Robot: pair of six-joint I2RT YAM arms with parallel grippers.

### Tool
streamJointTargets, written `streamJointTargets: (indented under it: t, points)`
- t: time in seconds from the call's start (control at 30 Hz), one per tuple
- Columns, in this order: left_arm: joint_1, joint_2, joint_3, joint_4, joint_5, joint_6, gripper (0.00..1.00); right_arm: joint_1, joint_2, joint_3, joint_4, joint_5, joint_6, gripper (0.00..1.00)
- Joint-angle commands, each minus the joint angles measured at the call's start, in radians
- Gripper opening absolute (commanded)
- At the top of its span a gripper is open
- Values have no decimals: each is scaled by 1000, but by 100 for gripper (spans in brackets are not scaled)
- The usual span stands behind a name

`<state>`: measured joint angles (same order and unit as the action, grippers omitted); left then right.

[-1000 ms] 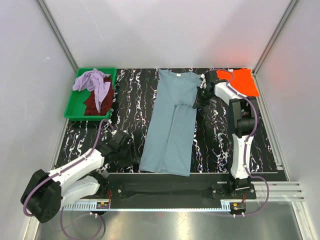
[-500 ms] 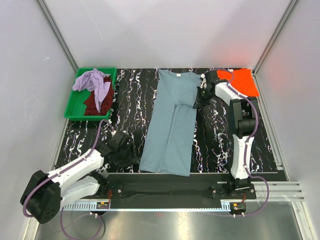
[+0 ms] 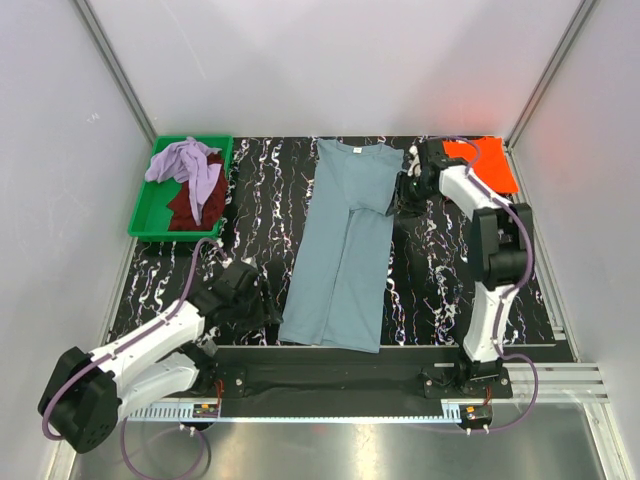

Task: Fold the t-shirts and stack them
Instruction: Fold the tshirt

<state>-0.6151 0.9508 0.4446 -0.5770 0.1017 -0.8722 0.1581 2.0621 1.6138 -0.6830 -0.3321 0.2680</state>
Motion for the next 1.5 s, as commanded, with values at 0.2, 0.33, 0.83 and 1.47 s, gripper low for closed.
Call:
streamJointTargets:
  t: [0.2, 0.33, 0.83, 1.47]
  points:
    - [-6, 28, -58, 124, 55, -5, 60, 12, -413, -313, -108, 56, 221, 61]
    - [-8, 46, -84, 155, 76, -2, 60, 49, -574, -451, -136, 65, 257, 66]
    - [-38, 37, -119, 158, 67, -24, 55, 300, -882, -897, -66, 48, 490, 62]
    - [-115, 0, -89, 25, -123, -85, 59, 632, -815, -1081, 136, 194, 821, 57]
